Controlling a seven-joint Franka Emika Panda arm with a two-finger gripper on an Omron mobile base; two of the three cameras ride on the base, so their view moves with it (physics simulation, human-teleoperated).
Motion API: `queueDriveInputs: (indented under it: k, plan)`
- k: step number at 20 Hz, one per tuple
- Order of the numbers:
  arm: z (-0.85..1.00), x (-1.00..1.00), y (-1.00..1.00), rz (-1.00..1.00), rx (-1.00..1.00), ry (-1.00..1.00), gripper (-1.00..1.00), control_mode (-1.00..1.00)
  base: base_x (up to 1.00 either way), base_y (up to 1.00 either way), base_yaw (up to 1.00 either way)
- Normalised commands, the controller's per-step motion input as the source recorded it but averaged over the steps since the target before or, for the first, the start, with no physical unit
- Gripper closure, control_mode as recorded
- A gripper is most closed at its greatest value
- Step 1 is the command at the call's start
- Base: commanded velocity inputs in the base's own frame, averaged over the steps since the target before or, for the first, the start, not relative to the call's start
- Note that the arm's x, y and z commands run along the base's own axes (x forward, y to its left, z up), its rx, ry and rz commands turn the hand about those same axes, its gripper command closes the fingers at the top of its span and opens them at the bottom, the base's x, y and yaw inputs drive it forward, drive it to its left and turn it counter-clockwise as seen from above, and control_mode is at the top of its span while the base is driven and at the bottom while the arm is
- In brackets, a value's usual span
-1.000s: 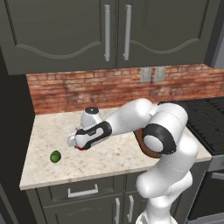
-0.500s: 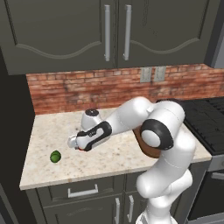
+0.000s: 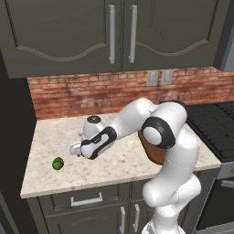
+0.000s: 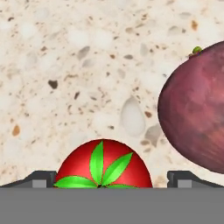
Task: Place the avocado, onion, tomato, and bell pepper on the cutting board.
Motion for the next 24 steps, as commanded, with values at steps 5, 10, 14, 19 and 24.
queueDriveInputs:
  k: [5,10,14,19,24]
  plan:
    - [-0.1,0.19,0.29,0.0,-0.04,0.0,1.0,-1.0,0.0,0.0,0.0]
    - [-0.03,0.04,0.13,0.0,-0.02,0.0,1.0,-1.0,0.0,0.0,0.0]
    - [0.0,-0.1,0.0,0.0,0.0,-0.03,1.0,-1.0,0.0,0.0,0.0]
    - [0.13,-0.18,0.0,0.0,0.0,-0.07,1.0,-1.0,0.0,0.0,0.0]
    - [0.45,-0.4,-0.11,0.0,0.0,-0.11,1.0,-1.0,0.0,0.0,0.0]
